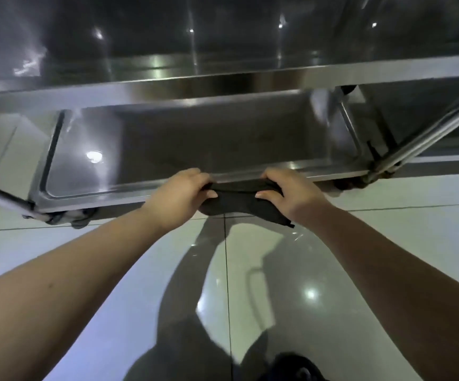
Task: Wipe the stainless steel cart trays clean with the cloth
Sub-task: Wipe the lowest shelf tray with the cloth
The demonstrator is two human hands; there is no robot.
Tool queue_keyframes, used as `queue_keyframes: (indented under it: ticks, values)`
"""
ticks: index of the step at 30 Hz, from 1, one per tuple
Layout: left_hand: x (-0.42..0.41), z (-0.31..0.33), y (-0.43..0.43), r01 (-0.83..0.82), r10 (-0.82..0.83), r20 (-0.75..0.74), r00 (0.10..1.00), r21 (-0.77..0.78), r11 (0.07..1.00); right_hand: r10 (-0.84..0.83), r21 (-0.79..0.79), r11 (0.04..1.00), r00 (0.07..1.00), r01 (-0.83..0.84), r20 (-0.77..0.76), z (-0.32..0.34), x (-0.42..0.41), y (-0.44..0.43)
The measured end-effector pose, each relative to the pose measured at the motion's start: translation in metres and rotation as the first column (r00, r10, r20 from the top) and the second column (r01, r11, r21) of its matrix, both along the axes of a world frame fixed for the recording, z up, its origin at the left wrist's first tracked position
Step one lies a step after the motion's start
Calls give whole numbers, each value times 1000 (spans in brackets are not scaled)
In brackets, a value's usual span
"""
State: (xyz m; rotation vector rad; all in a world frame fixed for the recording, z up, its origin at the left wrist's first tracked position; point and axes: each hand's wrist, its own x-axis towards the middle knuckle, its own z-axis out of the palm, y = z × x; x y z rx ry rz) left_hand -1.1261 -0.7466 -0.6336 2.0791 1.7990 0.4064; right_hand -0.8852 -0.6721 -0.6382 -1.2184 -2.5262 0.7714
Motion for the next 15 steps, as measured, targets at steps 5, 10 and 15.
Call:
queue_keyframes:
  ticks: [5, 10, 15]
  values:
    - [14, -32, 23, -84, 77, 87, 993, 88, 993, -59, -9, 998, 990, 58, -125, -37, 16, 20]
    - [35, -39, 59, -168, 147, 124, 981, 181, 969, -101, 54, 992, 984, 110, -144, -42, 28, 57]
    - [50, 0, 126, -310, 278, 145, 950, 299, 903, -240, 168, 947, 950, 275, -200, -7, 26, 128]
